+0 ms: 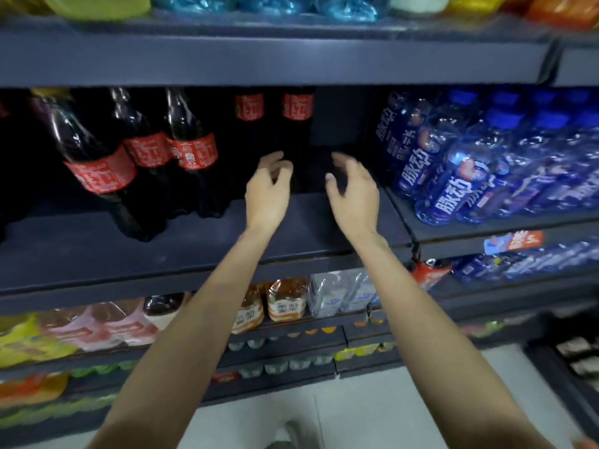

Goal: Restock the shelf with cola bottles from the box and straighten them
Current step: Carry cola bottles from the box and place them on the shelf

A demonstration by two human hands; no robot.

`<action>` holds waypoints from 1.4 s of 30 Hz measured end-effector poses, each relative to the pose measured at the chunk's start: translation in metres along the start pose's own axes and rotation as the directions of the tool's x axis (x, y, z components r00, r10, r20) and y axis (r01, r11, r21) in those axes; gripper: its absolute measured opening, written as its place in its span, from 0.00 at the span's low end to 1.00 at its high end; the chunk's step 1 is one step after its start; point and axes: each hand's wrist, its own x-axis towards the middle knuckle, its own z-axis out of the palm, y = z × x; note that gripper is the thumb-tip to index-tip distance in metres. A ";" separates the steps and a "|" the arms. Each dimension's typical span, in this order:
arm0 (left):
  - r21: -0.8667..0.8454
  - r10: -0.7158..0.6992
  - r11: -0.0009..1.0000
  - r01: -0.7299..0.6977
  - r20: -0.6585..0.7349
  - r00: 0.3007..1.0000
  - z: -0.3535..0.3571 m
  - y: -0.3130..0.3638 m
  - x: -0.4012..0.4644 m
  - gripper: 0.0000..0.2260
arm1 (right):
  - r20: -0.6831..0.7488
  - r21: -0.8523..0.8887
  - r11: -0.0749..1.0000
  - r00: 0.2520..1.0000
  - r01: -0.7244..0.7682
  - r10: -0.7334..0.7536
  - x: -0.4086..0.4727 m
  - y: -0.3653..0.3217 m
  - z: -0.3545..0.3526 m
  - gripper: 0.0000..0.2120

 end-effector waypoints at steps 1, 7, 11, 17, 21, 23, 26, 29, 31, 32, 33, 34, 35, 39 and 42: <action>-0.034 0.013 0.999 -0.013 0.015 1.000 -0.002 0.004 -0.014 0.11 | -0.087 0.027 0.999 0.996 0.028 -0.025 -0.016 -0.002 -0.016 0.15; -0.282 0.331 0.900 -0.333 -0.057 0.942 0.017 0.024 -0.122 0.08 | -0.354 0.045 0.995 0.933 0.089 -0.068 -0.123 0.015 -0.112 0.09; -0.281 0.368 0.908 -0.310 0.184 0.912 0.059 0.005 -0.204 0.08 | -0.222 -0.081 0.996 0.974 0.028 -0.045 -0.220 0.055 -0.178 0.08; -0.008 0.022 1.000 -0.023 0.724 0.690 0.149 -0.030 -0.352 0.07 | -0.108 -0.078 0.849 0.851 -0.522 0.513 -0.394 0.110 -0.294 0.10; 0.302 -0.292 0.952 0.051 0.846 0.445 0.204 -0.069 -0.437 0.13 | -0.201 0.113 0.496 0.469 -0.861 0.860 -0.504 0.138 -0.374 0.12; 0.392 -0.372 0.920 0.029 0.846 0.382 0.227 -0.078 -0.472 0.12 | -0.210 0.132 0.315 0.284 -0.940 0.936 -0.554 0.152 -0.410 0.15; 0.465 -0.435 0.884 -0.051 0.857 0.278 0.271 -0.078 -0.516 0.08 | -0.181 0.184 0.058 0.024 -0.981 0.983 -0.618 0.171 -0.460 0.19; 0.491 -0.471 0.854 -0.170 0.870 0.147 0.334 -0.080 -0.560 0.07 | -0.191 0.255 -0.086 -0.137 -0.963 0.972 -0.675 0.190 -0.507 0.19; 0.495 -0.496 0.828 -0.262 0.866 0.067 0.385 -0.084 -0.591 0.09 | -0.214 0.269 -0.142 -0.203 -0.953 0.955 -0.710 0.207 -0.540 0.19; 0.489 -0.503 0.819 -0.302 0.863 0.033 0.413 -0.085 -0.608 0.10 | -0.225 0.265 -0.175 -0.237 -0.948 0.945 -0.725 0.216 -0.558 0.19; 0.480 -0.508 0.811 -0.333 0.861 0.006 0.442 -0.082 -0.628 0.13 | -0.236 0.260 -0.209 -0.271 -0.943 0.933 -0.740 0.225 -0.579 0.19; 0.473 -0.511 0.806 -0.356 0.860 -0.014 0.471 -0.079 -0.649 0.15 | -0.244 0.259 -0.240 -0.304 -0.936 0.921 -0.755 0.233 -0.599 0.19; 0.464 -0.510 0.802 -0.376 0.860 -0.026 0.499 -0.073 -0.671 0.16 | -0.252 0.259 -0.271 -0.336 -0.927 0.908 -0.770 0.241 -0.621 0.18; 0.394 -0.494 0.806 -0.442 0.859 -0.135 0.609 -0.027 -0.769 0.15 | -0.279 0.263 -0.394 -0.461 -0.880 0.843 -0.818 0.266 -0.714 0.17; 0.298 -0.440 0.830 -0.472 0.869 -0.227 0.682 0.019 -0.839 0.14 | -0.311 0.274 -0.425 -0.498 -0.862 0.809 -0.843 0.289 -0.783 0.16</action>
